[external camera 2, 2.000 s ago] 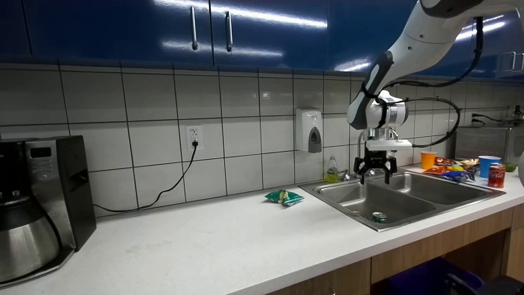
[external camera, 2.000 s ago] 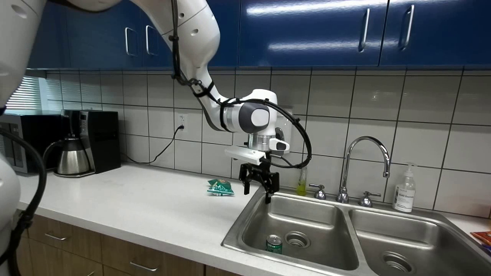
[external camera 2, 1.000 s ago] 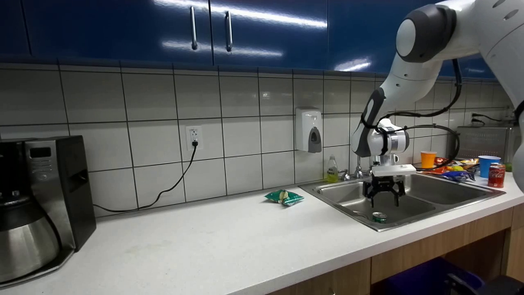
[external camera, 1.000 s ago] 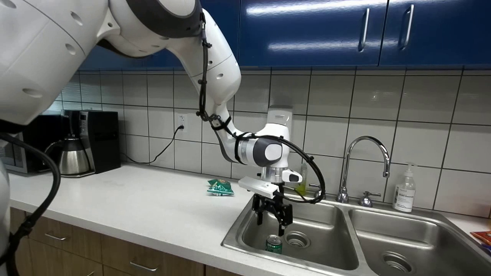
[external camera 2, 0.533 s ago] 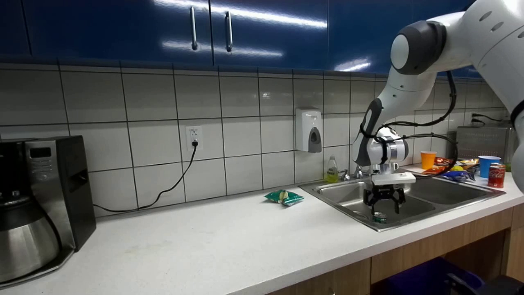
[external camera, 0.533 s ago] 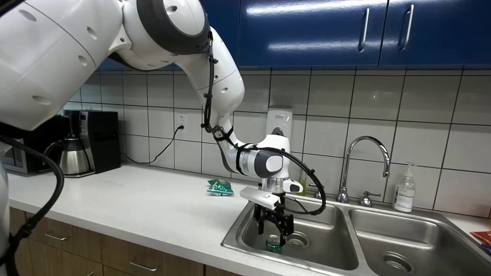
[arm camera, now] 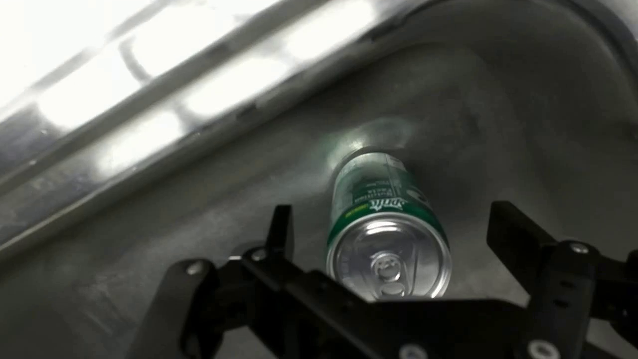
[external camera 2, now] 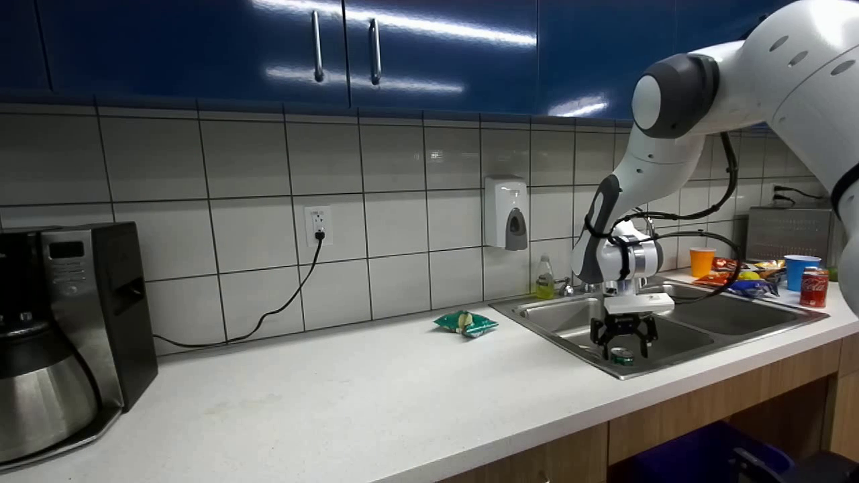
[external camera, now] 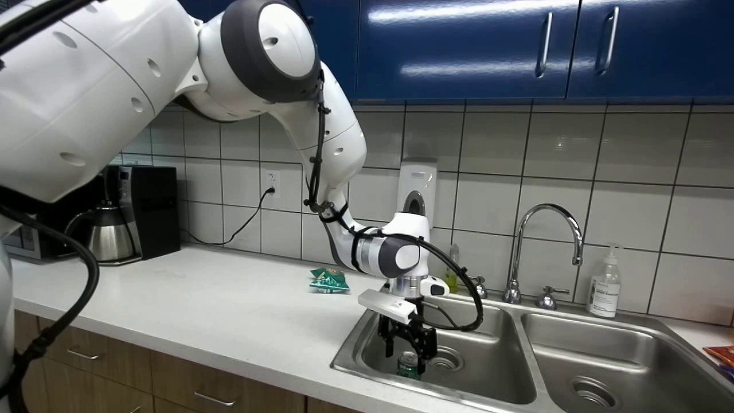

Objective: Take the can out of the sink

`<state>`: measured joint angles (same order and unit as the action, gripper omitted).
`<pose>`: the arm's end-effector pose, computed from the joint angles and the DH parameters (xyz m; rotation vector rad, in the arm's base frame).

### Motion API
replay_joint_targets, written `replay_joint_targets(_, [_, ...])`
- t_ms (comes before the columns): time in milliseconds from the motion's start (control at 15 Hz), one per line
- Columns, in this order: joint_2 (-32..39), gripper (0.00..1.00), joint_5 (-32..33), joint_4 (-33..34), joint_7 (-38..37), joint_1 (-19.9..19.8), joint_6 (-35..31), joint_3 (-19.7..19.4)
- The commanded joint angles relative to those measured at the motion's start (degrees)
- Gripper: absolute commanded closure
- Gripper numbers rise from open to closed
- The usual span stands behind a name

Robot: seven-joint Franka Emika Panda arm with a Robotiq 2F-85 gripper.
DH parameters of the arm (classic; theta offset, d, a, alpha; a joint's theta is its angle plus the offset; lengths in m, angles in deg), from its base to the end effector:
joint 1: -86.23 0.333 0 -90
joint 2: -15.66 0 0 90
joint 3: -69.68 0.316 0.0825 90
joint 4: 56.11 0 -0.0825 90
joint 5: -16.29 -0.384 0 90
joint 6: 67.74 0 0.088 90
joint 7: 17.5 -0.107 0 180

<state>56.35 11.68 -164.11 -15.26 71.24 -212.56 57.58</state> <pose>0.5549 -0.2813 0.1298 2.9827 -0.6898 -0.1096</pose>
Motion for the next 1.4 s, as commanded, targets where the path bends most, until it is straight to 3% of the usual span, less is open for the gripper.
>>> replay_joint_targets(0, [2.27, 0.0, -0.31, 2.43, -1.23, -1.19, -0.99, 1.04])
replay_joint_targets(667, [5.69, 0.0, -0.14, 5.58, -2.39, -0.99, -1.82, 0.87])
replay_joint_targets(733, [5.8, 0.25, -0.22, 5.77, -2.3, -1.08, -1.87, 1.0])
replay_joint_targets(867, [5.89, 0.34, -0.3, 6.15, -2.36, -1.12, -1.82, 1.05])
replay_joint_targets(1067, [5.91, 0.6, -0.28, 6.56, -2.51, -1.09, -1.78, 1.02])
replay_joint_targets(1333, [4.44, 0.61, -0.17, 5.92, -2.8, -0.63, -1.02, 1.05])
